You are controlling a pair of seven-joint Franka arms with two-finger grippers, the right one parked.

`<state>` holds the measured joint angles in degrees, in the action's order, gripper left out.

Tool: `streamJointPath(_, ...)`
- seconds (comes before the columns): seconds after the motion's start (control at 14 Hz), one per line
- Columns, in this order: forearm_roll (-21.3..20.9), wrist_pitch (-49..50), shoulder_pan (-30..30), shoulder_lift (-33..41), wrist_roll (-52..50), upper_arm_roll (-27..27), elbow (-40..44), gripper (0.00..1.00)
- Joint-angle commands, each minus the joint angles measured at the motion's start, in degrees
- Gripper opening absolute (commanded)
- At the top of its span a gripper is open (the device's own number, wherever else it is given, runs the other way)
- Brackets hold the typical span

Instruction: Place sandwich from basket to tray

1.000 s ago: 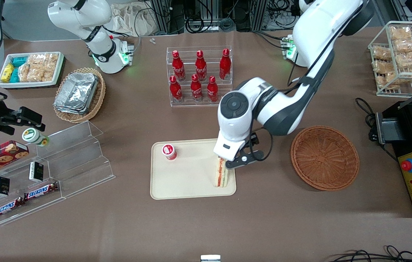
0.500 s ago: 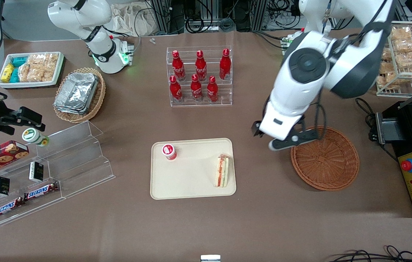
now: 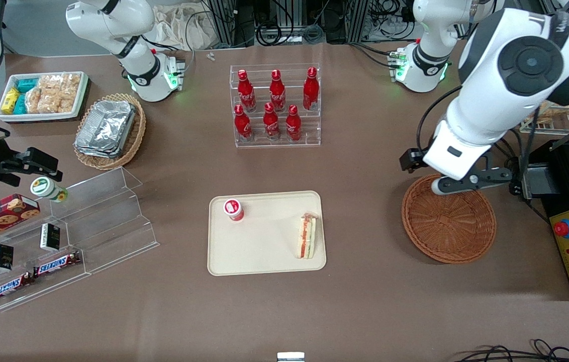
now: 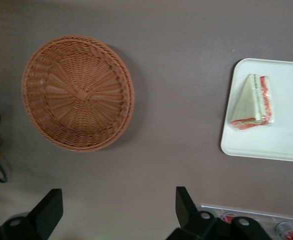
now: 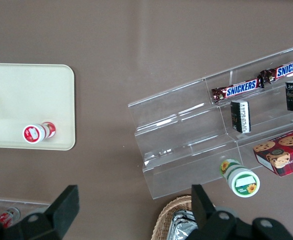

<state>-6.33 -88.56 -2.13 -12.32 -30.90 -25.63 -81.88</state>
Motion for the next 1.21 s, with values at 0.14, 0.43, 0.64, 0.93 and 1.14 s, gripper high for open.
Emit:
streamJointPath(0.14, 1.23, 0.93, -4.19, 3.00, 3.21, -0.12, -1.26, 1.00)
streamJointPath(0.43, 1.14, 0.67, -6.13, 3.79, 3.30, -0.04, -0.91, 1.00)
streamJointPath(0.64, 1.23, 1.45, -7.01, 4.40, 3.30, 0.22, -1.08, 1.00)
streamJointPath(0.93, 2.10, 4.18, -11.14, 6.60, 12.83, 1.88, -2.75, 1.00)
streamJointPath(1.14, 3.69, 3.75, -6.85, 9.49, 19.80, 10.57, -5.55, 1.00)
